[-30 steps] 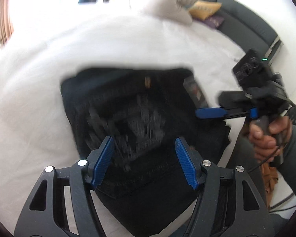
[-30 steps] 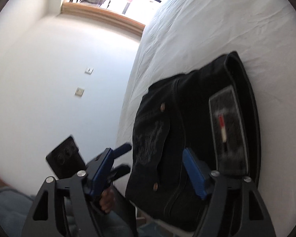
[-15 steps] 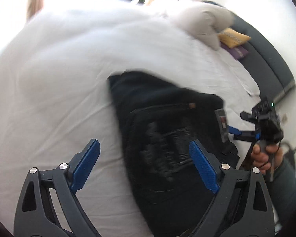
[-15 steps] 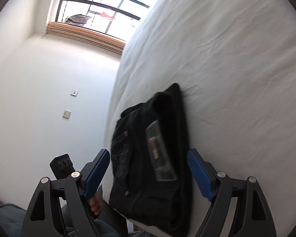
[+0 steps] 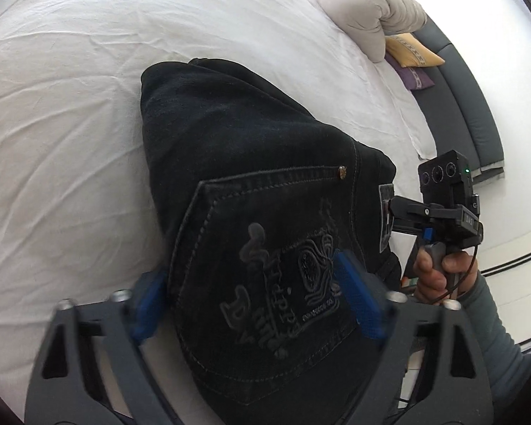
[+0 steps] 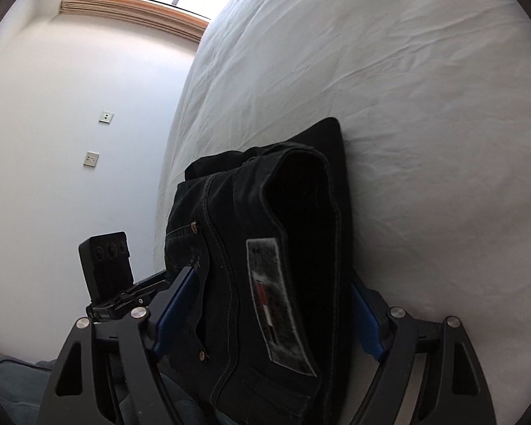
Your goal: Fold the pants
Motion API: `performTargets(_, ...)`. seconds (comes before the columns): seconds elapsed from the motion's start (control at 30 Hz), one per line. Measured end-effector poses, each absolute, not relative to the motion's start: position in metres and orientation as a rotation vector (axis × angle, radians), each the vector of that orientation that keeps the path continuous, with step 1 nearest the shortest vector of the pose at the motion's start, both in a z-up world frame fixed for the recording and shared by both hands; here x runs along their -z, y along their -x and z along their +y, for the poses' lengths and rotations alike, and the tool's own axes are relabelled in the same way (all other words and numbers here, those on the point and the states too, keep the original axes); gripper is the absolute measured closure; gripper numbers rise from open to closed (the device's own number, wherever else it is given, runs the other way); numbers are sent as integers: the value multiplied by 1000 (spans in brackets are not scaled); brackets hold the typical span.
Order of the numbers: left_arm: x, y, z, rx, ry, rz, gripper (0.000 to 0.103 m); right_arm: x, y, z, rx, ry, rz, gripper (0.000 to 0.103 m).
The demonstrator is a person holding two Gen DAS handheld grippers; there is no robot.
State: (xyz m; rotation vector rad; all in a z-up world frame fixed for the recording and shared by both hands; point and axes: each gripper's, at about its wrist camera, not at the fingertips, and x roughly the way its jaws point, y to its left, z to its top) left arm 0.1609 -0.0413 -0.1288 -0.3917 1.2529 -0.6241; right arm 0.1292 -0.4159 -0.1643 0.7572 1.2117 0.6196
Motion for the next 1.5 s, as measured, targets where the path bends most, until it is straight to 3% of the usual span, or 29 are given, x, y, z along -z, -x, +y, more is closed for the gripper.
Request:
performTargets(0.1,134,-164,-38,596,400,1259,58,160,-129,-407,-608,-713,1219,31)
performTargets(0.23,132,-162,-36,598,362,1245,66,156,-124,-406,-544,-648,1226,67)
performTargets(0.3,127,-159,-36,608,349,1233,75,157,-117,-417,-522,-653,1215,72)
performTargets(0.43,117,-161,-29,632,365,1213,81,141,-108,-414,-502,-607,1171,81)
performTargets(0.83,48,-203,33,603,352,1078,82,71,-139,-385,-560,-490,1031,83)
performTargets(1.13,65,-281,75,434,236,1092,82,86,-250,-337,-553,-463,1074,83)
performTargets(1.33,93,-300,83,395,183,1115,72,127,-286,-329,-482,-508,1150,82)
performTargets(1.4,95,-301,83,381,163,1104,62,136,-287,-331,-471,-516,1155,80)
performTargets(1.47,95,-299,85,368,145,1097,60,141,-285,-335,-448,-511,1156,66)
performTargets(1.5,95,-299,85,364,141,1097,59,144,-285,-337,-436,-515,1163,65)
